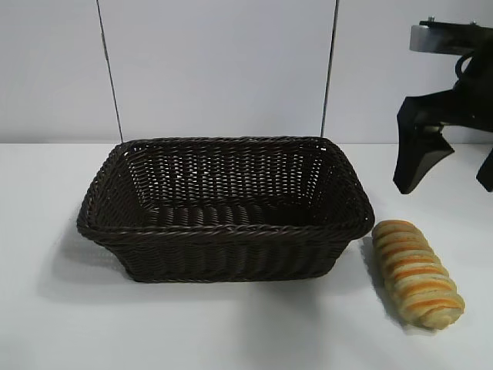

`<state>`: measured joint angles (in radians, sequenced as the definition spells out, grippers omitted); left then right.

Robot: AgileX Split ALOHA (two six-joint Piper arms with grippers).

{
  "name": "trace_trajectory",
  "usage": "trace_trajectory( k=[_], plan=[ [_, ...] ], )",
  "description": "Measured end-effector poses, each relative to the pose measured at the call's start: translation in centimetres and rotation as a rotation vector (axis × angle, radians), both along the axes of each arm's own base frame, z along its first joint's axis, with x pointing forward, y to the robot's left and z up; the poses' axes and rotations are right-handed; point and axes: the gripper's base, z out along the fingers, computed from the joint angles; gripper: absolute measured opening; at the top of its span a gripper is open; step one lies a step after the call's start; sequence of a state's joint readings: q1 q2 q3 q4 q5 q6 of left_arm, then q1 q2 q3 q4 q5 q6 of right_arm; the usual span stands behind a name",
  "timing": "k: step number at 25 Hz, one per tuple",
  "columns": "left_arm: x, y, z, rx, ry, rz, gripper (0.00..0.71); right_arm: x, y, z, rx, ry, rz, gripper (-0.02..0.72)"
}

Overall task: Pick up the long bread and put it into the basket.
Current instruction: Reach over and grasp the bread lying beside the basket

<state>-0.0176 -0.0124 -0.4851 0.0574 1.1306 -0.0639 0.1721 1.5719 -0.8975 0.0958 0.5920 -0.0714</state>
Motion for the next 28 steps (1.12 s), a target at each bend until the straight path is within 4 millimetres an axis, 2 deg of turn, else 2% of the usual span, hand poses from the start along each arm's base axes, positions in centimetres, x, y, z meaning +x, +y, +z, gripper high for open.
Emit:
trace_trajectory(
  k=[5, 14, 16, 20, 23, 26, 28],
  plan=[
    [0.0, 0.0, 0.0, 0.0, 0.0, 0.0, 0.695, 0.4, 0.1, -1.5, 0.005, 0.007, -0.011, 0.695],
    [0.0, 0.0, 0.0, 0.001, 0.0, -0.001, 0.695, 1.6, 0.5, -6.1, 0.036, 0.092, -0.065, 0.685],
    [0.0, 0.0, 0.0, 0.001, 0.0, -0.001, 0.695, 1.8, 0.5, -6.9, 0.034, 0.109, -0.07, 0.604],
    [0.0, 0.0, 0.0, 0.001, 0.0, -0.001, 0.695, 1.8, 0.6, -7.6, 0.037, 0.131, -0.079, 0.307],
    [0.0, 0.0, 0.0, 0.001, 0.0, -0.001, 0.695, 1.8, 0.6, -7.5, 0.043, 0.131, -0.094, 0.144],
    [0.0, 0.0, 0.0, 0.001, 0.0, -0.001, 0.695, 1.7, 0.6, -6.6, 0.045, 0.127, -0.09, 0.125],
    [0.0, 0.0, 0.0, 0.001, 0.0, -0.001, 0.695, 1.9, 0.7, -4.9, 0.051, 0.102, -0.08, 0.121]
  ],
)
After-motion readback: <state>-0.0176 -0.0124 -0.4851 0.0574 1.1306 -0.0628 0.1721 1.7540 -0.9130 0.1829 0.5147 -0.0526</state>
